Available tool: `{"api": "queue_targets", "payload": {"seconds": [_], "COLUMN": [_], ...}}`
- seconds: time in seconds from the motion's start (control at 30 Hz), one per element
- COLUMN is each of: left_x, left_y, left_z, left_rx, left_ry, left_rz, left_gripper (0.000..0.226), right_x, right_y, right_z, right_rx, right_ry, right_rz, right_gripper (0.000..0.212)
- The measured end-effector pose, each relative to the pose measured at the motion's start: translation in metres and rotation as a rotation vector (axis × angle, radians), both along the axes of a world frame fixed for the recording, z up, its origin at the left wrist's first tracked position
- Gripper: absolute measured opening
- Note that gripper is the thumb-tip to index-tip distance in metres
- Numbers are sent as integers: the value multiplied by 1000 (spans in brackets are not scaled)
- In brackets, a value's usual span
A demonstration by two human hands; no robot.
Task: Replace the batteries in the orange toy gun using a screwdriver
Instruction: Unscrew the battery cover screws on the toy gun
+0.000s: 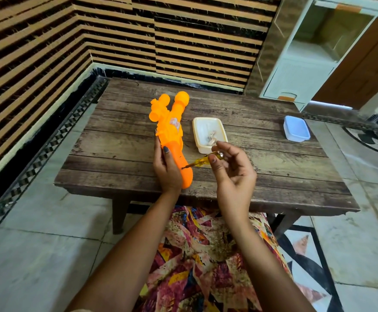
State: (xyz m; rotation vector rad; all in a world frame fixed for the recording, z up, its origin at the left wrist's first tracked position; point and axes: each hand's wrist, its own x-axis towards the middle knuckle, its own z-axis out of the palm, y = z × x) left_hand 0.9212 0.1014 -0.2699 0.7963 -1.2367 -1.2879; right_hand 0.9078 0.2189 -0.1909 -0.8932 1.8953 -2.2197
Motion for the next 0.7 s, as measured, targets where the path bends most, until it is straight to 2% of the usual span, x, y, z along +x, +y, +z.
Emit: {"api": "queue_targets", "payload": {"seconds": [0.23,0.33,0.47,0.6,0.7], "left_x": [0,0,1,0,0], "left_y": [-1,-1,1,0,0], "left_z": [-1,-2,-1,-3,-2], "left_rx": [12,16,6,1,11], "left_ry": [3,-4,-9,-20,-14], "left_rz": [-6,-13,4,-15,-14], "left_gripper": [53,53,49,54,54], "right_x": [-1,1,0,-2,-1], "right_y": [4,4,3,1,2], "right_z": [3,5,5,6,6], "right_rx": [102,87,64,121,157], "right_ry": [107,152,160,135,188], "right_rz": [6,-26,-35,-36,-53], "right_gripper": [26,18,26,31,33]}}
